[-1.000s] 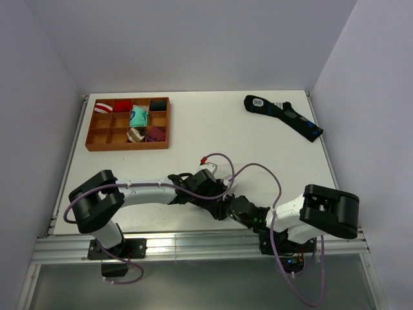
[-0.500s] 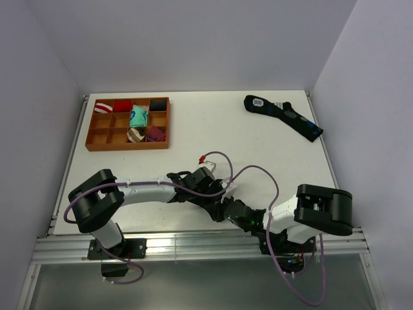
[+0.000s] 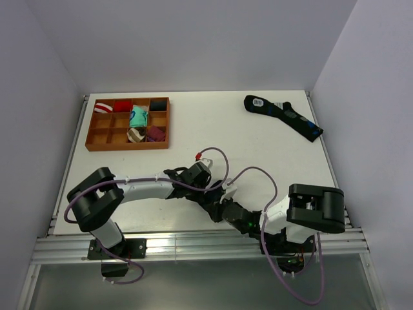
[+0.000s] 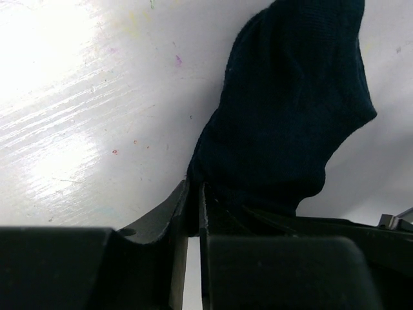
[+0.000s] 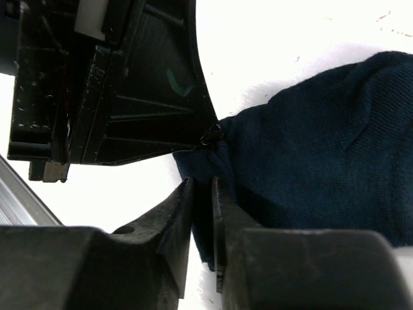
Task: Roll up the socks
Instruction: Roll the sock at the center of the board.
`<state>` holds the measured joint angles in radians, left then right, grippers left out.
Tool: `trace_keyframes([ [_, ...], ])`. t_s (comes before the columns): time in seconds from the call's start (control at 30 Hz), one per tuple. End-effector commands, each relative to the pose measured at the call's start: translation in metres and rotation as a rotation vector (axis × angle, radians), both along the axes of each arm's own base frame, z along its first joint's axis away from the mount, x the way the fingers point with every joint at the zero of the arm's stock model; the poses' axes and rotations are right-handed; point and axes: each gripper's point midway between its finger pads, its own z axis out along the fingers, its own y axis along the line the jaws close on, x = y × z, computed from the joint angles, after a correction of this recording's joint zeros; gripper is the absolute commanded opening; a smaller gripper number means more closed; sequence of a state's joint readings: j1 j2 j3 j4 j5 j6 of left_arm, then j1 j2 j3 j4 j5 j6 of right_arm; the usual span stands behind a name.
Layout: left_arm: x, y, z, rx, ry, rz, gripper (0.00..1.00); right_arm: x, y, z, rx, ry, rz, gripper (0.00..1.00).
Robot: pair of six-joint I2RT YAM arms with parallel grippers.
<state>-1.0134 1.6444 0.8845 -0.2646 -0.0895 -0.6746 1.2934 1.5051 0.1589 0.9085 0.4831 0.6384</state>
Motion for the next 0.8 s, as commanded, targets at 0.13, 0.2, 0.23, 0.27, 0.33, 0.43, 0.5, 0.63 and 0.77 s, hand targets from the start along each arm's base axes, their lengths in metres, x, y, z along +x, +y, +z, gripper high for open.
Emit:
trace_keyframes([
  [0.13, 0.000, -0.010, 0.021, -0.104, 0.003, 0.017, 0.20, -0.018, -0.031, -0.052, -0.189, 0.100, 0.007, 0.15],
  [0.2, 0.004, -0.006, 0.024, -0.096, -0.017, 0.041, 0.23, -0.019, -0.030, -0.052, -0.174, 0.110, 0.008, 0.14],
  [0.23, 0.005, -0.003, 0.025, -0.094, -0.022, 0.051, 0.24, -0.023, -0.032, -0.054, -0.168, 0.125, 0.015, 0.13],
  [0.27, 0.007, -0.002, 0.027, -0.095, -0.033, 0.064, 0.26, -0.023, -0.030, -0.053, -0.153, 0.128, 0.015, 0.13],
  [0.33, 0.011, 0.003, 0.030, -0.093, -0.057, 0.091, 0.27, -0.027, -0.031, -0.055, -0.141, 0.148, 0.018, 0.13],
  [0.43, 0.017, 0.009, 0.034, -0.098, -0.090, 0.121, 0.28, -0.031, -0.031, -0.053, -0.103, 0.177, 0.022, 0.13],
  [0.5, 0.019, 0.013, 0.037, -0.100, -0.105, 0.143, 0.30, -0.034, -0.029, -0.052, -0.075, 0.206, 0.039, 0.13],
  [0.63, 0.019, 0.020, 0.037, -0.114, -0.128, 0.161, 0.32, -0.036, -0.032, -0.055, -0.054, 0.274, 0.033, 0.13],
  [0.77, 0.017, 0.024, 0.038, -0.143, -0.141, 0.173, 0.33, -0.040, -0.036, -0.057, -0.040, 0.339, 0.051, 0.12],
])
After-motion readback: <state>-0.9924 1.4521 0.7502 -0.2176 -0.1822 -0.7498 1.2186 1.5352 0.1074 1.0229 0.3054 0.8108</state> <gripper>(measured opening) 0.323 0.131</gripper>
